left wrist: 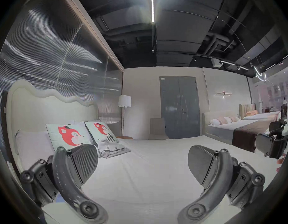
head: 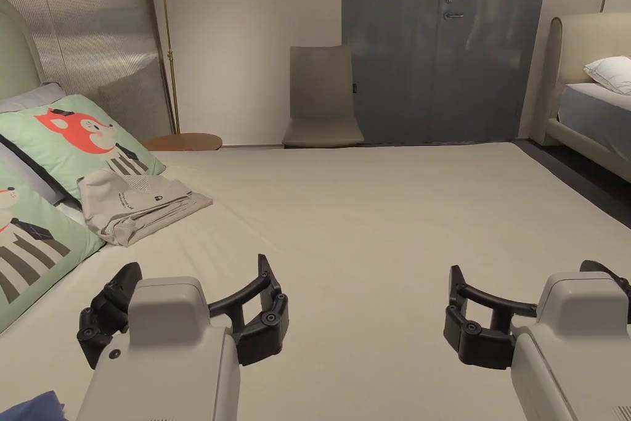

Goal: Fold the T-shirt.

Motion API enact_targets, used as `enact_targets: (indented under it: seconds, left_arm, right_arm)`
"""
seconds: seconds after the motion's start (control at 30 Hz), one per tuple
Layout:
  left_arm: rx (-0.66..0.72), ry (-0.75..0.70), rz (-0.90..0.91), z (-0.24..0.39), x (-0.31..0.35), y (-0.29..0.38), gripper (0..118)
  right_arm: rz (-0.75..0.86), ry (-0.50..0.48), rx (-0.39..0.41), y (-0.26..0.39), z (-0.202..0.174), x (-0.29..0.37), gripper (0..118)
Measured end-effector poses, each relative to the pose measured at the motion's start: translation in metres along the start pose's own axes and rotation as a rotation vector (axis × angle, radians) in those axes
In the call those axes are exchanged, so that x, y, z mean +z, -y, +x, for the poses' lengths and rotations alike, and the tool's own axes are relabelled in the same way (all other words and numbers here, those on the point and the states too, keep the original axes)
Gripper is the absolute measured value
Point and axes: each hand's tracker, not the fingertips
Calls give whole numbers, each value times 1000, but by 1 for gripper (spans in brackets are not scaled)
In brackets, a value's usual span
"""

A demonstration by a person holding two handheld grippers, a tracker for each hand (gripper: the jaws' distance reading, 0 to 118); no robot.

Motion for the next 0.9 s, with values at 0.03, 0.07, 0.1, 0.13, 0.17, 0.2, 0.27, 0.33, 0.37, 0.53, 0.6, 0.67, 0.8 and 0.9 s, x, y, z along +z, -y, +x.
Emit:
enact_targets:
  seconds: [0.03, 0.07, 0.1, 0.13, 0.17, 0.2, 0.27, 0.33, 0.37, 0.53, 0.6, 0.67, 0.8, 0.9]
  left_arm:
    - [-2, 3, -1, 0, 0, 0, 111]
    - [-2, 7, -4, 0, 0, 0, 111]
    - [-3, 10, -7, 1, 1, -1, 111]
    - [-4, 10, -8, 1, 2, -1, 111]
    - [6, 8, -16, 1, 2, 0, 111]
    - [5, 7, -13, 1, 2, -1, 111]
    - [9, 8, -17, 1, 3, -1, 111]
    - [13, 10, -20, 1, 3, -1, 111]
    - [12, 11, -22, 1, 4, -1, 111]
    - [9, 19, -25, 1, 6, -5, 111]
    - [14, 19, -23, 0, 7, -7, 111]
    - [16, 18, -24, 0, 7, -9, 111]
    - [23, 22, -26, -1, 7, -11, 111]
    - [22, 27, -24, -1, 8, -13, 111]
  right_arm:
    - [0, 1, -3, 1, 1, 0, 118]
    - [1, 1, -6, 1, 1, 1, 118]
    - [0, 0, -6, 1, 1, 1, 118]
    - [0, 0, -3, 1, 0, 1, 118]
    - [0, 1, 2, 1, 0, 2, 118]
    - [0, 4, 9, 1, 0, 3, 118]
    - [0, 6, 18, 1, -1, 4, 118]
    - [4, 6, 21, 0, -2, 5, 118]
    - [4, 4, 23, -1, -2, 5, 118]
    - [9, 13, 58, -6, -6, 9, 118]
    - [20, 71, 92, -8, -9, 14, 118]
    - [66, 34, 84, -7, -7, 19, 118]
    - [24, -7, 18, -14, -2, 16, 118]
    - [16, 13, 13, -16, -2, 16, 118]
